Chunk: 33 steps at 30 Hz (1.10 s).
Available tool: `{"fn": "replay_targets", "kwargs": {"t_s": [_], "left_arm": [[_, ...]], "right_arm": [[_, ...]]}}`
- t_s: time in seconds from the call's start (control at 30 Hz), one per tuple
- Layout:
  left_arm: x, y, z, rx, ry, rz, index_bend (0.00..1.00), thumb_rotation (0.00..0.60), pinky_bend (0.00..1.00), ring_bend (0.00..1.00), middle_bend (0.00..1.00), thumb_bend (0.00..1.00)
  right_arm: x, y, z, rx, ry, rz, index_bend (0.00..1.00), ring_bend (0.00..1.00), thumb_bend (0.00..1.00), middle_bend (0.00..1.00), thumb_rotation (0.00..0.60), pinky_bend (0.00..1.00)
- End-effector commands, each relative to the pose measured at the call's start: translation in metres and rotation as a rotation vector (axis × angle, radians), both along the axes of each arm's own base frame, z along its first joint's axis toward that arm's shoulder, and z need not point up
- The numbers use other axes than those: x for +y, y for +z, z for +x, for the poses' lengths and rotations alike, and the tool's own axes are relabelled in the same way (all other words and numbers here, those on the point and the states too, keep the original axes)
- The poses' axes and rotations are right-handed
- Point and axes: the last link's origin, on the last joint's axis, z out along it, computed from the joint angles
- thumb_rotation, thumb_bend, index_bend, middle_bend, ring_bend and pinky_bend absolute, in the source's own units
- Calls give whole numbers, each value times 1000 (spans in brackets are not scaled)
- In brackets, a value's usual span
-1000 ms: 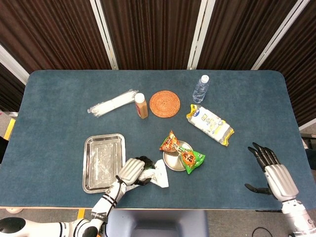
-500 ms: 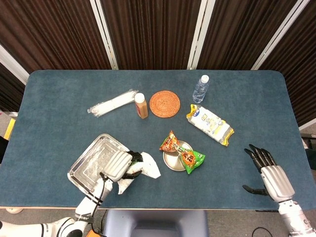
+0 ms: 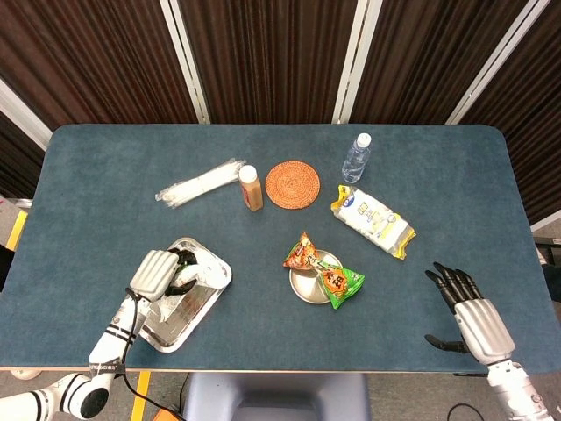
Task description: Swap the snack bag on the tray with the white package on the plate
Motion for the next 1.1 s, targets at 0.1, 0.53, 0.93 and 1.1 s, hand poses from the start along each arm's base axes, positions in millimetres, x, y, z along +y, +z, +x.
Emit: {"fn": "replay_targets", "kwargs": {"t_s": [0.1, 0.53, 0.93, 1.1], "left_arm": [[1, 1, -3, 58, 11, 26, 9, 600, 194, 3, 0, 355], [-67, 54, -14, 119, -41, 55, 0, 600, 91, 0, 0, 362], [-190, 111, -113, 183, 79, 333, 0, 600, 26, 0, 0, 388], [-188, 118, -114, 140, 67, 351, 0, 600, 25, 0, 0, 391]], "right_arm": [[0, -3, 0, 7, 0, 10, 0, 0, 159, 0, 600, 0], [5, -1, 2, 7, 20, 9, 0, 0, 158, 0, 600, 0], [12, -16, 4, 201, 12, -65, 0, 0, 159, 0, 600, 0], [13, -17, 5, 204, 11, -81, 0, 0, 158, 0, 600, 0]]}}
